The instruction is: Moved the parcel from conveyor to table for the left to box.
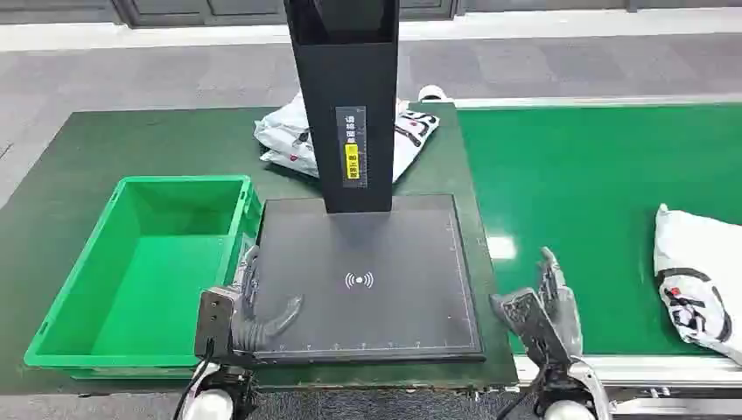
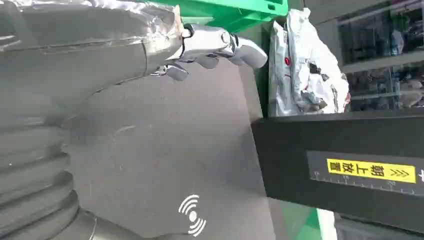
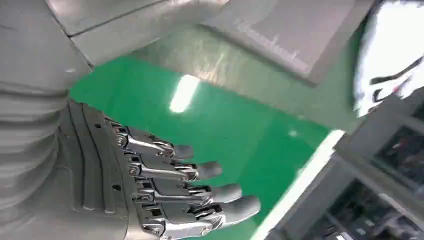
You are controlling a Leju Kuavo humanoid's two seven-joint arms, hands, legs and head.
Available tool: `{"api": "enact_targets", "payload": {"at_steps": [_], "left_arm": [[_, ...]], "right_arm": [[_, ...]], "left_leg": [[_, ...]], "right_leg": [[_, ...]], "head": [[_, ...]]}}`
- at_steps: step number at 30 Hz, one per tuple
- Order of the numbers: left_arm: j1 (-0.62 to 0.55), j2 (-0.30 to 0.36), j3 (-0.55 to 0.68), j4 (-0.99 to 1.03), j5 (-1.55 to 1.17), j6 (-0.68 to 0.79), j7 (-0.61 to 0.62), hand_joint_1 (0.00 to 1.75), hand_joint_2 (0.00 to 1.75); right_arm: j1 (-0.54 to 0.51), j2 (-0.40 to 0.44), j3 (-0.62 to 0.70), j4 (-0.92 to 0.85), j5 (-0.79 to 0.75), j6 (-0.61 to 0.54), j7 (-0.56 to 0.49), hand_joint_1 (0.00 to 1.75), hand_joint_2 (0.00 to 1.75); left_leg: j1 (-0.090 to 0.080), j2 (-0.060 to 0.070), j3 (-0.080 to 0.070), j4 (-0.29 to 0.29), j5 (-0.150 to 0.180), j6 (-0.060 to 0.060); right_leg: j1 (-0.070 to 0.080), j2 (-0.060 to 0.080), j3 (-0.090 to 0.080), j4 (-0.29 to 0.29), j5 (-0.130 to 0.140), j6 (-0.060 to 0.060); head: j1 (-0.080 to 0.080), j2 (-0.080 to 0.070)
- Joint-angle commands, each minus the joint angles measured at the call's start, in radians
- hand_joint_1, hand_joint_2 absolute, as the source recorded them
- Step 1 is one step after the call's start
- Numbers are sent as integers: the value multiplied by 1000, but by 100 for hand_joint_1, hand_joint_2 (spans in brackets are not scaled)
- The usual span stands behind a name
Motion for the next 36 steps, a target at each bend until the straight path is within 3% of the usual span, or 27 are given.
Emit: {"api": "enact_targets", "payload": {"at_steps": [1, 4, 6, 12, 14, 24, 28, 30, 36], "left_arm": [[-90, 48, -82, 142, 35, -28, -21, 0, 175], [-130, 51, -98, 194, 44, -23, -35, 0, 175], [-143, 52, -99, 221, 54, -18, -45, 0, 175], [-160, 61, -115, 256, 73, -15, -63, 0, 175], [-164, 65, -115, 263, 80, -13, -66, 0, 175], [-164, 66, -115, 263, 80, -13, -66, 0, 175], [-166, 69, -115, 271, 89, -9, -69, 0, 175], [-154, 75, -109, 258, 100, 0, -73, 0, 175], [-155, 75, -99, 256, 103, -2, -73, 0, 175]], "right_arm": [[-278, -203, -222, 452, -73, 80, -17, 0, 175], [-423, -269, -273, 712, -53, 88, 14, 0, 175], [-543, -340, -289, 943, -19, 42, -23, 0, 175], [-681, -416, -289, 1191, 121, -97, 71, 0, 175], [-697, -429, -268, 1226, 170, -128, 121, 0, 175], [-697, -428, -268, 1227, 171, -130, 121, 0, 175], [-706, -436, -220, 1257, 258, -183, 198, 0, 175], [-736, -443, -148, 1288, 375, -221, 282, 0, 175], [-775, -477, -17, 1347, 586, -163, 499, 0, 175]], "left_leg": [[1, 1, 1, -3, 3, 1], [0, 1, 1, -2, 4, 2], [0, 2, 1, 1, 3, 3], [-1, 0, -1, 3, 5, 5], [-2, 1, -1, 4, 4, 5], [-2, 1, -3, 4, 4, 5], [-1, 2, -3, 4, 4, 5], [-1, 2, -3, 4, 4, 4], [-1, 5, -4, 3, 4, 4]], "right_leg": [[1, -3, 3, -6, 4, 1], [1, -4, 4, -6, 5, 3], [0, -1, 4, -4, 5, 4], [-1, -3, 2, -4, 7, 6], [-2, -2, 2, -3, 6, 6], [-2, -2, 0, -2, 6, 6], [-1, -1, 0, -2, 7, 6], [-1, -3, 0, -4, 7, 5], [-1, 0, -1, -3, 7, 5]], "head": [[0, 0], [0, 0], [0, 0], [0, 0], [0, 0], [0, 0], [0, 0], [0, 0], [0, 0]]}}
